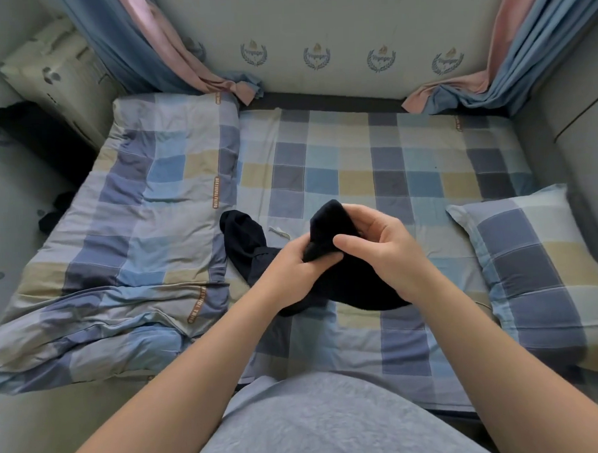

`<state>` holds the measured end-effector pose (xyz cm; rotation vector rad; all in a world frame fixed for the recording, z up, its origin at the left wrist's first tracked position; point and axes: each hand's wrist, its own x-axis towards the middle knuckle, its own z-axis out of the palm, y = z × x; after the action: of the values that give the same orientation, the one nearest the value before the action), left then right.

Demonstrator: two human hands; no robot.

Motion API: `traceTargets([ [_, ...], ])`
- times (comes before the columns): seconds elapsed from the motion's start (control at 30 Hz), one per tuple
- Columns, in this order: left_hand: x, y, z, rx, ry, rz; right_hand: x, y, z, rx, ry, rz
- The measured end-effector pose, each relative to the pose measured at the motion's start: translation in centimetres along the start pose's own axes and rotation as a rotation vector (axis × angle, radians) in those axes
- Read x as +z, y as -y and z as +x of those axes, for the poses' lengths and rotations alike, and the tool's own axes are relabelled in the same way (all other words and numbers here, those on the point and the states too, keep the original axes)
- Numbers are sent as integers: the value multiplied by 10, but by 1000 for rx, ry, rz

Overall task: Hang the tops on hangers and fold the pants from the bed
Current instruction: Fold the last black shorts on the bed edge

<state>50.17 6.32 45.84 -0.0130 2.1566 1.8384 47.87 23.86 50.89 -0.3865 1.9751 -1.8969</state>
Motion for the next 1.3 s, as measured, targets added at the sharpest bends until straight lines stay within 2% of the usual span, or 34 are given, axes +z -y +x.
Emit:
traceTargets([
  [0.1,-3,-9,0,23,-39,-132,0,-6,-2,47,60,-123],
  [0.27,-2,-23,2,87,-142,-212,10,-22,-7,163,135,-51],
  [0.43,-13,-21,3,144,-199,-139,1,-15,-1,59,-68,-209],
  [0.63,-32,-1,-5,-113,-24,247,-37,9,-1,-27,-159,-608],
  [0.77,-7,-8,-5,38,7,381,-38,23,-9,-86,-145,-680],
  [0.83,15,-10,-1,65,59,408,-35,33,-15,-166,-176,-708],
  [0.9,36,-4,4,-1,141,384,-37,46,-20,-290,-258,-786],
  [0.97,50,11,6,-90,188,372,-49,58,-22,-417,-364,-967],
  [1.03,57,21,5,-146,217,355,-68,67,-19,-465,-445,-1128],
  [1.2,61,16,-1,-149,230,171,-100,64,-3,-203,-476,-1186],
  [1.3,60,5,-1,-171,173,33,-99,51,6,-176,-460,-1095],
])
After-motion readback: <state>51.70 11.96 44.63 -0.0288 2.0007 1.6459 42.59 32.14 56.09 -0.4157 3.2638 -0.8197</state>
